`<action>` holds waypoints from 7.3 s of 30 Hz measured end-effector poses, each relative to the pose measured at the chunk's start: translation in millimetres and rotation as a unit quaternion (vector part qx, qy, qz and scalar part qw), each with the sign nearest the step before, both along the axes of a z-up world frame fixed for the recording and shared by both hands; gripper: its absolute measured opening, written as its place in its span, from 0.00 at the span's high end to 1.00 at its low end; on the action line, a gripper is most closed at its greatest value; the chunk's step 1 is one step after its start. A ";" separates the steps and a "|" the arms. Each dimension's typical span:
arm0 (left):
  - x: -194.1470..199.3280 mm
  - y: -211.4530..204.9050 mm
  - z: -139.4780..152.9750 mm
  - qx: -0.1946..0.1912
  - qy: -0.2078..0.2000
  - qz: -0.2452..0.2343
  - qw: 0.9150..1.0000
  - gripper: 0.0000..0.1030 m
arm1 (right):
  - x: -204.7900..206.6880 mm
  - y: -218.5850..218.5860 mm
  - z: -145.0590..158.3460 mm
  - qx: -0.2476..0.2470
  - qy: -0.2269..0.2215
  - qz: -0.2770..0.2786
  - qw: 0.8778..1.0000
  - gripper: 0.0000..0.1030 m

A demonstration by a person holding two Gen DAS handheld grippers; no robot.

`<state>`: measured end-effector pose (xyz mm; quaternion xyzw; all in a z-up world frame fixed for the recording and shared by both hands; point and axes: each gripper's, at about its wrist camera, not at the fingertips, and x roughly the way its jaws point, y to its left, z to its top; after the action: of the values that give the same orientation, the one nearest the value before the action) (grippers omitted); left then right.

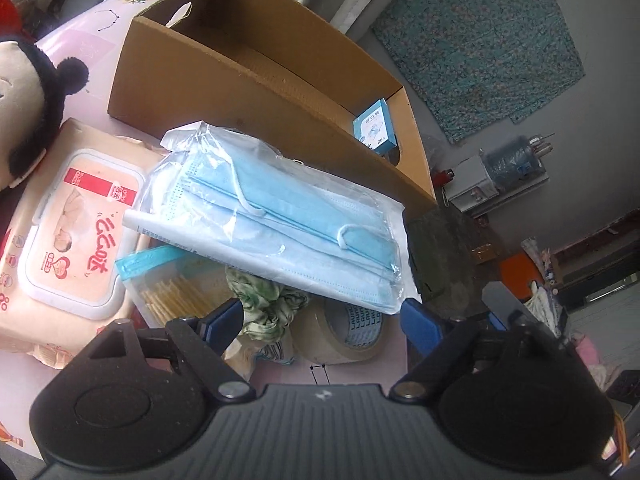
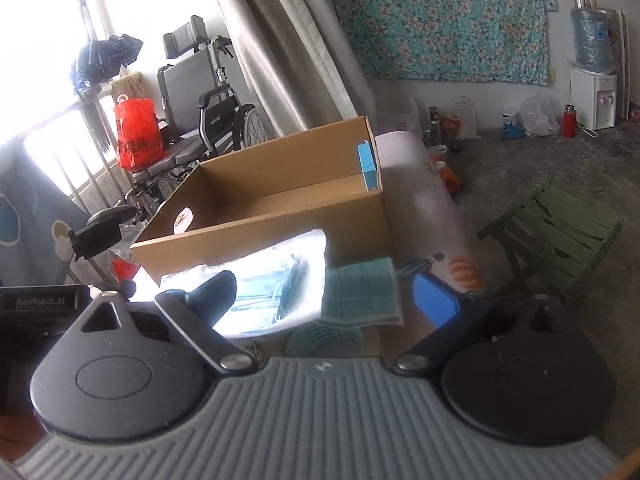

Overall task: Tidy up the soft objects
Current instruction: 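Reach the left tool to the blue face mask bag and grasp it, then grasp the green scrunchie with the right tool while the left tool holds the mask bag, then lower the mask bag into the cardboard box with the left tool while the right tool drops the scrunchie inside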

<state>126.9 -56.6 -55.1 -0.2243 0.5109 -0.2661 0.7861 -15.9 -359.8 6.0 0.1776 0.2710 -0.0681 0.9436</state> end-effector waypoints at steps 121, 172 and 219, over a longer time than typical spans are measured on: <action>-45.5 61.2 53.9 0.141 -0.114 0.064 0.981 0.84 | 28.2 97.1 -14.1 -0.019 0.095 0.168 0.981 0.94; 26.4 62.1 124.2 0.097 -0.173 0.067 0.978 0.84 | 43.7 69.3 50.5 0.031 0.035 0.171 0.984 0.90; 350.5 -40.4 15.4 0.319 -0.027 -0.037 0.947 0.77 | 506.0 96.0 -91.0 0.150 0.271 0.150 0.939 0.88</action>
<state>477.4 -97.0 -39.6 0.0644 0.5559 -0.1237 0.8195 490.1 -263.7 -85.0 0.2496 0.5468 0.0702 0.7961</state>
